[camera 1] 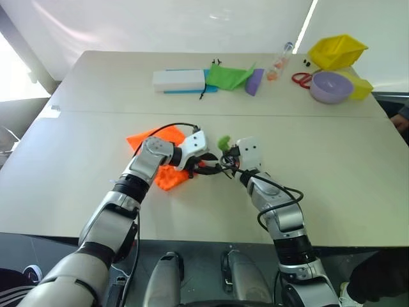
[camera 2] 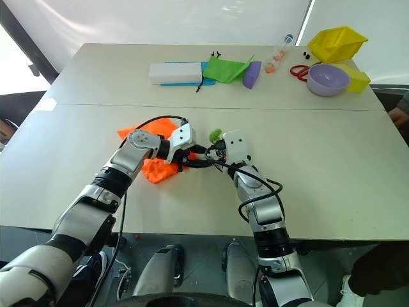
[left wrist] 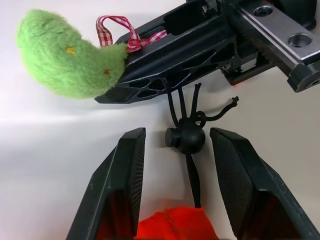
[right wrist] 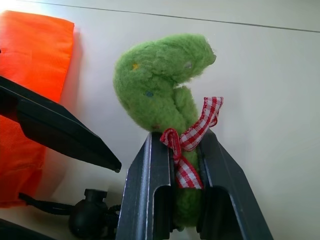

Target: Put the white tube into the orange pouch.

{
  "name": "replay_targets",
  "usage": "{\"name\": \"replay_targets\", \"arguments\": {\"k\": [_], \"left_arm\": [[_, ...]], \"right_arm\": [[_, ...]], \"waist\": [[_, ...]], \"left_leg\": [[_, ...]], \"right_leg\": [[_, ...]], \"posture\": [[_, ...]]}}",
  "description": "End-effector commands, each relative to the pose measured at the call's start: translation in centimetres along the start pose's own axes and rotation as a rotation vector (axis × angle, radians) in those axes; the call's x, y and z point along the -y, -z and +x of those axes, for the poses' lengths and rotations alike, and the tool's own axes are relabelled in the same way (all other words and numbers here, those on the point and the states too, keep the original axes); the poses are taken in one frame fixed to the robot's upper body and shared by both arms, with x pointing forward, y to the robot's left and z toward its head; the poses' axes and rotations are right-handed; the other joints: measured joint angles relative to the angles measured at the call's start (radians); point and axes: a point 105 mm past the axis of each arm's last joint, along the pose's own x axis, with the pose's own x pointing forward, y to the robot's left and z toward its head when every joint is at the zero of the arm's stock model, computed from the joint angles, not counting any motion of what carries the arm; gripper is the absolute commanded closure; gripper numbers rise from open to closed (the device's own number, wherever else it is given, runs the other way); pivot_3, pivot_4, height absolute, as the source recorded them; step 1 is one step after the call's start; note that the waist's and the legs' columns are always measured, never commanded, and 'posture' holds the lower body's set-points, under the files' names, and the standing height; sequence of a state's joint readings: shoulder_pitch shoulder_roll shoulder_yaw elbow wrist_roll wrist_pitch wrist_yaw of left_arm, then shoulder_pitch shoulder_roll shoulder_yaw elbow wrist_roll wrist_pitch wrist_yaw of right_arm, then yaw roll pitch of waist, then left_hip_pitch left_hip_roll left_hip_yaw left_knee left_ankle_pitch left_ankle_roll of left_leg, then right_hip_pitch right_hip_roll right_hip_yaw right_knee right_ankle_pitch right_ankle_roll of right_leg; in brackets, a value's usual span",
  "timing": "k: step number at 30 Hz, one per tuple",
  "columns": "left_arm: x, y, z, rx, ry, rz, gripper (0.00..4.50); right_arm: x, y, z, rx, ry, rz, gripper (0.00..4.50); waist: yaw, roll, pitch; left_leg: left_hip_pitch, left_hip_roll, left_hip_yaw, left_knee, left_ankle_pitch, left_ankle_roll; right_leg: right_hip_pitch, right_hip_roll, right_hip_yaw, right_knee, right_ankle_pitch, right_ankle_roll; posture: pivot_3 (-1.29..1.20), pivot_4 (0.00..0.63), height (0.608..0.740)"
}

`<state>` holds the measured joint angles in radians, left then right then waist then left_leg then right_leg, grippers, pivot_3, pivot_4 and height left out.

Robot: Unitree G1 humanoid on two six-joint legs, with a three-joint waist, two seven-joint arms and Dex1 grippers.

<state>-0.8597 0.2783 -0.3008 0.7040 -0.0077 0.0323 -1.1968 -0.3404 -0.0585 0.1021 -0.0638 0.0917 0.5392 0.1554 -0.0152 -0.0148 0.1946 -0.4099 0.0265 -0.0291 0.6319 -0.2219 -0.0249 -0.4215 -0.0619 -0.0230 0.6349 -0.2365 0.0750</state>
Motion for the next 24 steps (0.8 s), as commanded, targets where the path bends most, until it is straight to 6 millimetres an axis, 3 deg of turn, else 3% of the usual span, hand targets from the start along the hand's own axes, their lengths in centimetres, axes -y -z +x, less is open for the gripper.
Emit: {"name": "replay_targets", "arguments": {"k": [1, 11, 15, 24], "left_arm": [[0.0, -0.4, 0.0, -0.004, 0.006, 0.034, 3.04], [0.3, -0.3, 0.0, -0.011, 0.024, 0.047, 3.04], [0.5, -0.4, -0.1, -0.007, 0.038, 0.055, 4.29], [1.0, -0.2, -1.0, -0.023, 0.068, 0.060, 4.29]], "right_arm": [[-0.3, -0.8, 0.2, 0.029, -0.006, -0.007, 4.50], [-0.5, -0.8, 0.4, 0.032, -0.010, -0.006, 4.50], [-0.5, -0.9, 0.4, 0.033, -0.012, -0.005, 4.50], [-0.1, -1.3, 0.5, 0.050, 0.009, -0.003, 4.50]], "waist": [[0.000, 0.000, 0.000], [0.000, 0.000, 0.000], [-0.001, 0.000, 0.000], [-0.004, 0.000, 0.000]], "left_leg": [[0.000, 0.000, 0.000, 0.000, 0.000, 0.000], [0.000, 0.000, 0.000, 0.000, 0.000, 0.000], [0.000, 0.000, 0.000, 0.000, 0.000, 0.000], [0.000, 0.001, 0.000, 0.000, 0.000, 0.000]], "right_leg": [[0.000, 0.000, 0.000, 0.000, 0.000, 0.000], [0.000, 0.000, 0.000, 0.000, 0.000, 0.000], [0.000, 0.001, 0.000, 0.000, 0.000, 0.000], [0.000, 0.001, 0.000, 0.000, 0.000, 0.000]], "posture": [[0.00, 0.150, 0.740], [0.00, 0.150, 0.740], [0.00, 0.150, 0.740], [0.00, 0.150, 0.740]]}}
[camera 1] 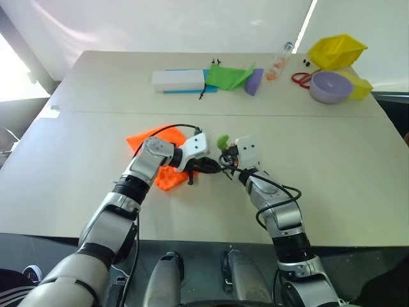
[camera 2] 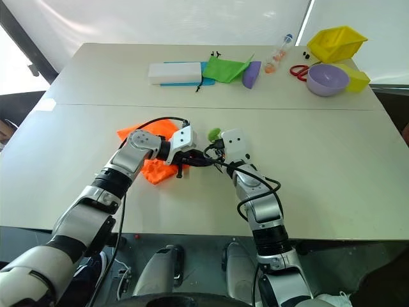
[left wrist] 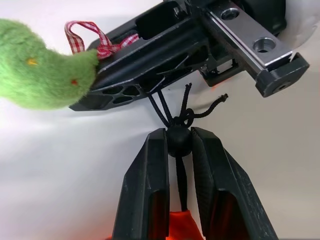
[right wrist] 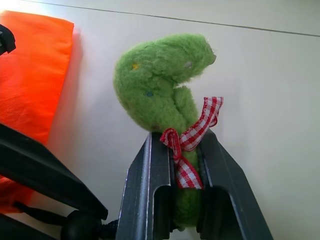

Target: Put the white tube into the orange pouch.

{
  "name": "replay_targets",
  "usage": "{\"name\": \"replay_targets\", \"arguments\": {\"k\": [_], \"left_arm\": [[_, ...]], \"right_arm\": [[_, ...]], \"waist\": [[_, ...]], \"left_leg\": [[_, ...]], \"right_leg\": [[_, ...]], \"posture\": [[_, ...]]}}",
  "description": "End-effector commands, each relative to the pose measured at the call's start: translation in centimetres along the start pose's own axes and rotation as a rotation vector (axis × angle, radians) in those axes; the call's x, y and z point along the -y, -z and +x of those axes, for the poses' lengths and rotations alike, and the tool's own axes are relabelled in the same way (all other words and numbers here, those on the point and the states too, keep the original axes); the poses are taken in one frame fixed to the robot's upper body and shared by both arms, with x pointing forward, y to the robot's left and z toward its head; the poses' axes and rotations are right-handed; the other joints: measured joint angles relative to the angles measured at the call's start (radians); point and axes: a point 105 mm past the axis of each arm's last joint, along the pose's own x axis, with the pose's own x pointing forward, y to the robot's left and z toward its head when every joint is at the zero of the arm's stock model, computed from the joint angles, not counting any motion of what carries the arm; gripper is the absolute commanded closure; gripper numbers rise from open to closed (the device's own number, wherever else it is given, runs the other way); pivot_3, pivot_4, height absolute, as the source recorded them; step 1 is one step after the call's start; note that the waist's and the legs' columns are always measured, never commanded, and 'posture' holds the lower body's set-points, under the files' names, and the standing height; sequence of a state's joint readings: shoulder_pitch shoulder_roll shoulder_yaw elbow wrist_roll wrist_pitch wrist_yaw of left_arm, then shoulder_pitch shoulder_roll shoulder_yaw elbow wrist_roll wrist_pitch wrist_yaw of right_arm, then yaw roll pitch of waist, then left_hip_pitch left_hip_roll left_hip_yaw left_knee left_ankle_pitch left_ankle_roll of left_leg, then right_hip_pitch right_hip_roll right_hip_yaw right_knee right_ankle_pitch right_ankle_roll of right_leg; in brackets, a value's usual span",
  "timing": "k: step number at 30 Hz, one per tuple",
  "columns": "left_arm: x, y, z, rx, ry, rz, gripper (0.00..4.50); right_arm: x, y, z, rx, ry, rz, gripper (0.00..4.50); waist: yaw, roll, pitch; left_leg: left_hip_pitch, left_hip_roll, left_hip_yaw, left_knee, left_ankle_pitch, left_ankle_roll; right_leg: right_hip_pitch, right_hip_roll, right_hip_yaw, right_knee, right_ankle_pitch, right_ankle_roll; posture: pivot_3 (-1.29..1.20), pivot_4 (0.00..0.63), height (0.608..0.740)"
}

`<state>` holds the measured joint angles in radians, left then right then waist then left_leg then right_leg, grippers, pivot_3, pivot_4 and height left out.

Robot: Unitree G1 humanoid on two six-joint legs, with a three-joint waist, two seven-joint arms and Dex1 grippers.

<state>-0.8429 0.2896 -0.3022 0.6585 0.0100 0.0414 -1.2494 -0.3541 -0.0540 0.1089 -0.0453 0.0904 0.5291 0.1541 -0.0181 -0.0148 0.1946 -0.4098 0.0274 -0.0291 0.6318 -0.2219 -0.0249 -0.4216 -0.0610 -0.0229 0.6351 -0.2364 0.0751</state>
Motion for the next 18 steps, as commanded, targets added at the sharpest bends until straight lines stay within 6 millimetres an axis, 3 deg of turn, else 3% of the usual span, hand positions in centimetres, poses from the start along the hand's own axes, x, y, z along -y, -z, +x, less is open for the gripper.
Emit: {"name": "replay_targets", "arguments": {"k": [1, 7, 18], "left_arm": [[0.4, -0.1, -0.9, -0.011, 0.022, 0.043, 4.29], [0.7, 0.9, -3.5, -0.106, 0.025, 0.115, 4.29], [3.7, 2.6, -9.6, -0.264, 0.115, 0.146, 4.29]], "right_arm": [[0.4, -1.3, 0.2, 0.049, 0.024, 0.001, 4.50], [2.8, -2.0, 0.3, 0.073, 0.123, 0.003, 4.50], [4.9, -2.3, 0.2, 0.074, 0.169, -0.032, 4.50]], "waist": [[-0.001, 0.000, 0.000], [0.001, 0.000, 0.000], [0.000, 0.000, 0.000]], "left_leg": [[0.000, 0.000, 0.000, 0.000, 0.000, 0.000], [0.000, 0.001, 0.000, 0.000, 0.000, 0.000], [0.000, 0.003, 0.002, -0.001, 0.000, 0.000]], "right_leg": [[0.000, 0.000, 0.000, 0.000, 0.000, 0.000], [-0.001, 0.001, 0.000, 0.001, 0.000, -0.001], [-0.003, 0.003, 0.002, 0.001, -0.002, -0.004]], "posture": [[0.00, 0.150, 0.740], [0.00, 0.150, 0.740], [0.00, 0.150, 0.740]]}}
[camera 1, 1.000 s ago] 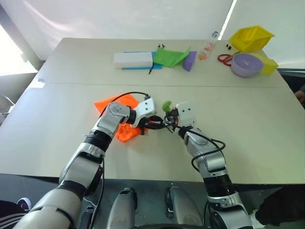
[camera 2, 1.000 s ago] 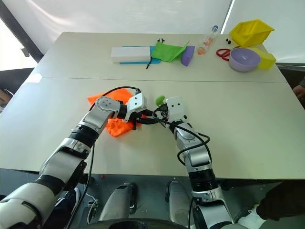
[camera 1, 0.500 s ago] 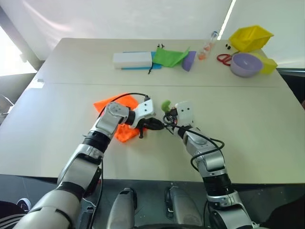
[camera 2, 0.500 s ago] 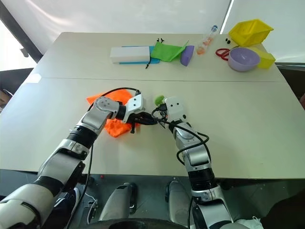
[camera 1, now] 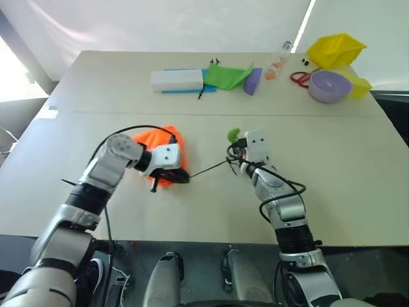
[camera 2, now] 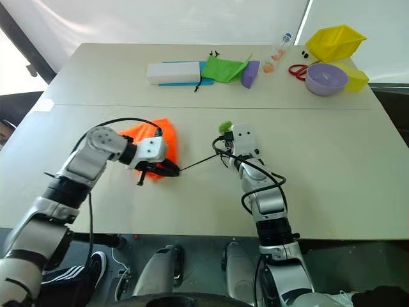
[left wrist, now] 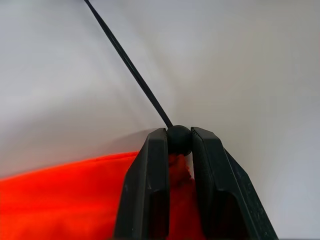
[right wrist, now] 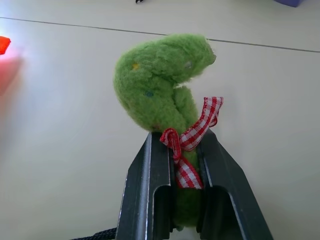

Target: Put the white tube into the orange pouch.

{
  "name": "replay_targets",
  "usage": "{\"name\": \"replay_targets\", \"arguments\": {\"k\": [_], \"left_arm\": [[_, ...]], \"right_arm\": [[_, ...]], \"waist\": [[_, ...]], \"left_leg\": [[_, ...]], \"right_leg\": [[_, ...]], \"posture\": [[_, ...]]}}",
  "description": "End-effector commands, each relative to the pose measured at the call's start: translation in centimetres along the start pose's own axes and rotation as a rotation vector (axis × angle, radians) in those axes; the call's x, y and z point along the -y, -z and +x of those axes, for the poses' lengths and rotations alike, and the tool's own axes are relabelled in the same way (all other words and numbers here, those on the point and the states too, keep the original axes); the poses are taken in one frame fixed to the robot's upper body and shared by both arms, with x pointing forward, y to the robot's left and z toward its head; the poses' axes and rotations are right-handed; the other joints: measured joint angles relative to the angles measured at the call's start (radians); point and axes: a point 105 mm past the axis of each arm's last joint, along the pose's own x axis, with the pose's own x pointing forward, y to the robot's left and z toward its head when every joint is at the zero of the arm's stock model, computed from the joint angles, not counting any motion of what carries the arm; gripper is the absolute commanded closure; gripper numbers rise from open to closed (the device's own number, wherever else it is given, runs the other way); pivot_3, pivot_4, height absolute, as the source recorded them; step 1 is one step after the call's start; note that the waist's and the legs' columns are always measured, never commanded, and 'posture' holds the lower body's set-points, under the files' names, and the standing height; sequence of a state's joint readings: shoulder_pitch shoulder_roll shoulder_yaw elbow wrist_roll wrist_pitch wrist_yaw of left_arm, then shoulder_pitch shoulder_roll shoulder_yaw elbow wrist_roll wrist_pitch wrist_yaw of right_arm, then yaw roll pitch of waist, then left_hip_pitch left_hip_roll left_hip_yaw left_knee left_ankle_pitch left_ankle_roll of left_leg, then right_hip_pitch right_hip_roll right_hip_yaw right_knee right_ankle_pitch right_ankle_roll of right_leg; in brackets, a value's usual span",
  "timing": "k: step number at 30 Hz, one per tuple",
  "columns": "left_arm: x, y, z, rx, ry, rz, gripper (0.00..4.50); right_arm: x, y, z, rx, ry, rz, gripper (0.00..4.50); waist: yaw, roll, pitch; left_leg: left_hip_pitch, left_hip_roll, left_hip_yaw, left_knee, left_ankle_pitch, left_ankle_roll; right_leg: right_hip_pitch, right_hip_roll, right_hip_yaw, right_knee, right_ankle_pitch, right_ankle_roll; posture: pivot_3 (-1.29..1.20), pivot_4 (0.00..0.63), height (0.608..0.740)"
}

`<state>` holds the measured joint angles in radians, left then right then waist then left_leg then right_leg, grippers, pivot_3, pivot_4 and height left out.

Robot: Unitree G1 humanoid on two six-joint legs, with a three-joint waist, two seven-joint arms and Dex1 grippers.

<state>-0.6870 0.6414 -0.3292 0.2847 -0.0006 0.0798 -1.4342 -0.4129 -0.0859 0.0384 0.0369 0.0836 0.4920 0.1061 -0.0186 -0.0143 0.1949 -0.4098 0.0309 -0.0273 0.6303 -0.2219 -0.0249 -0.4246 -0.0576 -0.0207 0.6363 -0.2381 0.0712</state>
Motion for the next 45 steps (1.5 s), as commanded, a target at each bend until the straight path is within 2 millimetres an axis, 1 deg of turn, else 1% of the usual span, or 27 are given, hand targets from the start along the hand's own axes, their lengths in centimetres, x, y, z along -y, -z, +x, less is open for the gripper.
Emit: {"name": "replay_targets", "arguments": {"k": [1, 5, 9, 12, 14, 15, 16, 19, 20, 21, 22, 23, 26, 28, 30, 33, 35, 37, 39, 41, 42, 44, 45], "left_arm": [[1.2, 0.6, -1.8, -0.035, 0.024, 0.034, 4.29], [1.9, 1.0, -3.0, -0.035, 0.018, 0.042, 4.29], [2.5, 1.3, -3.4, -0.015, 0.011, 0.022, 4.29], [2.2, 1.4, -3.5, 0.013, -0.022, -0.023, 4.29], [1.6, 0.9, -3.3, 0.073, -0.046, -0.085, 4.29], [1.5, 0.5, -3.1, 0.104, -0.051, -0.101, 3.29], [1.4, 0.3, -2.8, 0.123, -0.054, -0.104, 2.88], [1.4, -0.1, -2.4, 0.171, -0.071, -0.112, 1.32], [1.2, -0.5, -2.4, 0.203, -0.091, -0.113, 0.83], [1.0, -0.8, -2.5, 0.237, -0.103, -0.123, 0.31], [0.8, -1.2, -2.7, 0.275, -0.115, -0.146, 0.00], [0.4, -1.7, -3.1, 0.324, -0.142, -0.166, 0.00], [-0.8, -2.9, -4.4, 0.445, -0.238, -0.183, 0.00], [-1.7, -3.2, -5.5, 0.516, -0.301, -0.234, 0.00], [-2.5, -3.0, -6.7, 0.542, -0.374, -0.259, 0.00], [-3.2, -2.4, -7.9, 0.556, -0.455, -0.291, 0.00], [-3.5, -1.7, -8.8, 0.553, -0.524, -0.313, 0.00], [-3.7, -0.6, -9.4, 0.526, -0.592, -0.350, 0.00], [-3.9, 0.7, -10.4, 0.501, -0.684, -0.376, 0.00], [-4.0, 1.3, -11.1, 0.494, -0.752, -0.379, 0.00], [-3.9, 2.0, -11.6, 0.475, -0.793, -0.395, 0.00], [-2.9, 4.2, -13.1, 0.419, -0.900, -0.435, 0.00], [-2.5, 5.2, -13.6, 0.391, -0.945, -0.453, 0.00]], "right_arm": [[1.6, -1.6, -0.1, 0.060, 0.049, -0.020, 4.50], [1.9, -1.6, -0.2, 0.058, 0.050, -0.025, 4.50], [2.1, -1.6, -0.1, 0.054, 0.047, -0.032, 4.50], [2.2, -1.6, -0.1, 0.052, 0.042, -0.034, 4.50], [1.7, -1.5, -0.2, 0.050, 0.006, -0.013, 4.50], [1.2, -1.4, -0.3, 0.050, -0.020, -0.008, 4.03], [0.9, -1.4, -0.3, 0.050, -0.039, -0.007, 3.51], [0.0, -1.3, -0.6, 0.041, -0.094, -0.010, 2.00], [-0.6, -1.2, -1.0, 0.034, -0.144, -0.024, 1.53], [-1.1, -1.1, -1.3, 0.026, -0.187, -0.035, 0.96], [-1.4, -1.0, -1.6, 0.021, -0.224, -0.053, 0.44], [-1.7, -1.1, -2.1, 0.024, -0.274, -0.084, 0.05], [-2.6, -1.6, -3.9, 0.047, -0.415, -0.192, 0.05], [-2.6, -2.5, -5.3, 0.076, -0.491, -0.208, 0.05], [-1.4, -3.7, -5.8, 0.123, -0.471, -0.286, 0.05], [0.0, -5.0, -6.5, 0.169, -0.466, -0.319, 0.05], [0.2, -5.1, -7.5, 0.172, -0.532, -0.349, 0.05], [-0.1, -5.2, -8.8, 0.191, -0.598, -0.361, 0.05], [-0.6, -4.6, -10.2, 0.171, -0.671, -0.318, 0.05], [-0.8, -4.1, -11.0, 0.159, -0.700, -0.315, 0.05], [-0.8, -3.7, -11.4, 0.154, -0.699, -0.322, 0.05], [-0.5, -2.4, -12.5, 0.116, -0.700, -0.330, 0.05], [-0.4, -2.0, -12.9, 0.104, -0.698, -0.332, 0.05]], "waist": [[0.000, 0.000, 0.000], [0.000, 0.000, 0.000], [0.000, 0.000, 0.000], [0.001, 0.000, 0.000], [0.001, 0.000, 0.000], [0.001, 0.000, 0.000], [0.002, 0.000, 0.000], [0.003, 0.000, 0.000], [0.003, 0.000, 0.000], [0.003, 0.000, 0.000], [0.003, 0.000, 0.000], [0.003, 0.000, 0.000], [0.003, 0.000, 0.000], [0.004, 0.000, 0.000], [0.003, 0.000, 0.000], [0.004, 0.000, 0.000], [0.006, 0.000, 0.000], [0.006, -0.001, 0.000], [0.005, -0.001, 0.000], [0.005, -0.001, 0.000], [0.006, -0.001, 0.000], [0.005, -0.001, 0.000], [0.004, -0.001, 0.000]], "left_leg": [[0.000, 0.000, 0.000, 0.000, 0.000, 0.000], [0.000, 0.000, 0.001, 0.000, 0.000, 0.000], [0.000, 0.000, 0.001, 0.000, 0.000, 0.000], [0.000, 0.000, 0.001, 0.000, 0.000, 0.000], [0.000, 0.000, 0.001, 0.000, 0.000, 0.000], [0.000, 0.000, 0.001, 0.000, 0.000, 0.000], [0.000, 0.000, 0.002, 0.001, 0.000, 0.000], [0.000, 0.000, 0.002, 0.001, 0.000, 0.000], [0.000, 0.000, 0.002, 0.001, 0.000, 0.000], [0.000, 0.000, 0.002, 0.001, 0.000, 0.000], [0.000, 0.000, 0.002, 0.001, 0.000, 0.000], [0.000, 0.001, 0.002, 0.001, 0.000, 0.000], [0.000, 0.001, 0.002, 0.001, 0.000, 0.000], [0.000, 0.001, 0.003, 0.001, 0.000, 0.000], [0.001, 0.001, 0.003, 0.002, 0.000, 0.000], [0.001, 0.001, 0.003, 0.002, 0.000, 0.000], [0.001, 0.001, 0.004, 0.002, 0.000, 0.000], [0.001, 0.001, 0.004, 0.002, 0.000, 0.000], [0.001, 0.001, 0.004, 0.002, 0.000, 0.000], [0.002, 0.001, 0.004, 0.001, 0.000, 0.000], [0.002, 0.001, 0.004, 0.001, 0.000, 0.000], [0.001, 0.001, 0.005, 0.002, 0.000, 0.000], [0.002, 0.001, 0.005, 0.001, 0.000, 0.000]], "right_leg": [[0.000, 0.000, 0.000, 0.000, 0.000, 0.000], [0.000, 0.000, 0.001, 0.000, 0.000, 0.000], [0.000, 0.000, 0.001, 0.000, 0.000, 0.000], [0.000, 0.000, 0.001, 0.000, 0.000, 0.000], [0.000, 0.000, 0.002, 0.000, 0.000, 0.000], [0.000, 0.000, 0.002, 0.000, 0.000, 0.000], [0.000, 0.000, 0.002, 0.000, 0.000, 0.000], [0.000, 0.000, 0.002, 0.000, 0.000, 0.000], [0.000, 0.000, 0.002, 0.000, 0.000, 0.000], [0.000, 0.000, 0.002, 0.000, 0.000, 0.000], [-0.001, 0.000, 0.003, 0.000, 0.000, 0.000], [-0.001, 0.001, 0.003, 0.001, 0.000, 0.000], [-0.001, 0.001, 0.003, 0.001, 0.001, 0.001], [-0.001, 0.001, 0.003, 0.001, 0.001, 0.002], [-0.001, 0.001, 0.004, 0.001, 0.001, 0.002], [-0.001, 0.001, 0.004, 0.001, 0.000, 0.001], [-0.001, 0.001, 0.005, 0.001, 0.000, 0.000], [-0.001, 0.001, 0.005, 0.001, 0.000, 0.000], [-0.001, 0.001, 0.005, 0.001, 0.002, 0.000], [-0.001, 0.001, 0.005, 0.001, 0.002, 0.001], [-0.001, 0.001, 0.005, 0.001, 0.002, 0.001], [-0.001, 0.001, 0.005, 0.001, 0.002, 0.001], [-0.001, 0.001, 0.006, 0.000, 0.001, -0.001]], "posture": [[0.00, 0.150, 0.740], [0.00, 0.150, 0.740], [0.00, 0.150, 0.740], [0.00, 0.150, 0.740], [0.00, 0.150, 0.740], [0.00, 0.150, 0.740], [0.00, 0.150, 0.740], [0.00, 0.150, 0.740], [0.00, 0.150, 0.740], [0.00, 0.150, 0.740], [0.00, 0.150, 0.740], [0.00, 0.150, 0.740], [0.00, 0.150, 0.740], [0.00, 0.150, 0.740], [0.00, 0.150, 0.740], [0.00, 0.150, 0.740], [0.00, 0.150, 0.740], [0.00, 0.150, 0.740], [0.00, 0.150, 0.740], [0.00, 0.150, 0.740], [0.00, 0.150, 0.740], [0.00, 0.150, 0.740], [0.00, 0.150, 0.740]]}}
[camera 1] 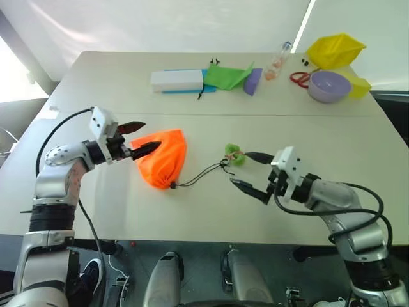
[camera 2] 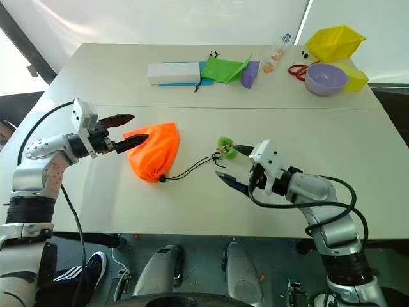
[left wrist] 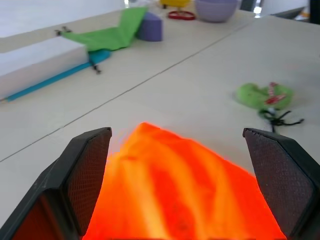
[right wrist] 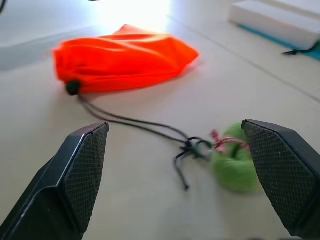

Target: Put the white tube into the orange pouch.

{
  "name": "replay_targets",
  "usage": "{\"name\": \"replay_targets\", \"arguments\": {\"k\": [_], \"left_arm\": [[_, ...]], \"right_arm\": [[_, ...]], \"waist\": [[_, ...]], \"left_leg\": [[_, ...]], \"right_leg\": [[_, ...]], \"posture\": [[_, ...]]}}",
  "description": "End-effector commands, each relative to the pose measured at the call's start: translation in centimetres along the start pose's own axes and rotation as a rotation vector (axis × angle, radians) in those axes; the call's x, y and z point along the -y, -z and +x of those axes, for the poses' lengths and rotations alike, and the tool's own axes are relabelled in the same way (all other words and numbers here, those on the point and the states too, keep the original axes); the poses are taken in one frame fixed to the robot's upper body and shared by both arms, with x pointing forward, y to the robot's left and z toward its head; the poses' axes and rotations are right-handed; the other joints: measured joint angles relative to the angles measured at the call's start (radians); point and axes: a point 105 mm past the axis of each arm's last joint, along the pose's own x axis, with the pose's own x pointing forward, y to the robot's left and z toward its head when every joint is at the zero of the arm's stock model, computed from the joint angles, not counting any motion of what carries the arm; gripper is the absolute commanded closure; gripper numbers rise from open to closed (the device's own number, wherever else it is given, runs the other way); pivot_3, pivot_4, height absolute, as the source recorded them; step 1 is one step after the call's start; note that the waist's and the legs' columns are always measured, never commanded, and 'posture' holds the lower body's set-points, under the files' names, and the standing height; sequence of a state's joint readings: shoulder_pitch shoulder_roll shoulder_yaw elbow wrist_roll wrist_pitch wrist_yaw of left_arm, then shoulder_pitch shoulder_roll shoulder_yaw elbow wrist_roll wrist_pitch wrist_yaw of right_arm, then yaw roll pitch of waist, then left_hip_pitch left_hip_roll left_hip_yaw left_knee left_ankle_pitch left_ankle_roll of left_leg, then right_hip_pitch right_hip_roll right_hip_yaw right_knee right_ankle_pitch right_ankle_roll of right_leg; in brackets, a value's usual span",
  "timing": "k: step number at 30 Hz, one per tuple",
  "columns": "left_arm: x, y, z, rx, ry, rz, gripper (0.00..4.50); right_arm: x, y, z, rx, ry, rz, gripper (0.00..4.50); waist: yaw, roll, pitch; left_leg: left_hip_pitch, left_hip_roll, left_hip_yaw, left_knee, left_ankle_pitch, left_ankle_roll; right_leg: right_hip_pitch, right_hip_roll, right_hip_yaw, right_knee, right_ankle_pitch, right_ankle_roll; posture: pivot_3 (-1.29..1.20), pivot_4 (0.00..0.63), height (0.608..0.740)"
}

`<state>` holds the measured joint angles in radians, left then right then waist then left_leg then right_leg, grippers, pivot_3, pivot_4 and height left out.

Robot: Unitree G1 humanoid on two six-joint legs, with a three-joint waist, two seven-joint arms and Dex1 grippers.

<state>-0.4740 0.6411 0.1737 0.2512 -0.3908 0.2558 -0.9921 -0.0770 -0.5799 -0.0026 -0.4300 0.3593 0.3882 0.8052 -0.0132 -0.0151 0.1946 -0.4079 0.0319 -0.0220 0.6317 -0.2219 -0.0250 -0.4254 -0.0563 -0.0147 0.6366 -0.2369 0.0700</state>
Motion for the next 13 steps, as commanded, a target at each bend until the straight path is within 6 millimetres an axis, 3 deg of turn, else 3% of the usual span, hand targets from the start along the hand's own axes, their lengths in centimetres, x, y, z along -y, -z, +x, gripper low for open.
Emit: {"name": "replay_targets", "arguments": {"k": [1, 9, 13], "left_arm": [[-3.1, 0.6, -4.0, -0.027, -0.226, 0.042, 0.00], [-5.1, 4.4, -8.7, -0.076, -0.456, -0.009, 0.00], [-5.4, 5.1, -9.7, -0.062, -0.510, -0.017, 0.00]], "right_arm": [[-0.6, -0.2, -1.7, 0.003, 0.010, -0.022, 0.05], [1.0, 2.1, -2.0, -0.047, 0.091, 0.019, 0.05], [1.2, 2.2, -1.7, -0.042, 0.080, 0.016, 0.05]], "waist": [[-0.003, 0.000, 0.000], [0.005, -0.003, -0.001], [0.004, -0.003, -0.001]], "left_leg": [[0.001, 0.000, 0.001, 0.000, 0.000, 0.000], [0.001, 0.001, 0.003, 0.002, 0.000, -0.001], [0.001, 0.001, 0.007, 0.002, 0.000, -0.001]], "right_leg": [[0.000, 0.000, 0.001, 0.000, 0.000, 0.000], [0.001, -0.002, 0.001, -0.003, 0.002, -0.003], [0.001, -0.004, 0.002, -0.004, 0.003, -0.003]], "posture": [[0.00, 0.150, 0.740], [0.00, 0.150, 0.740], [0.00, 0.150, 0.740]]}}
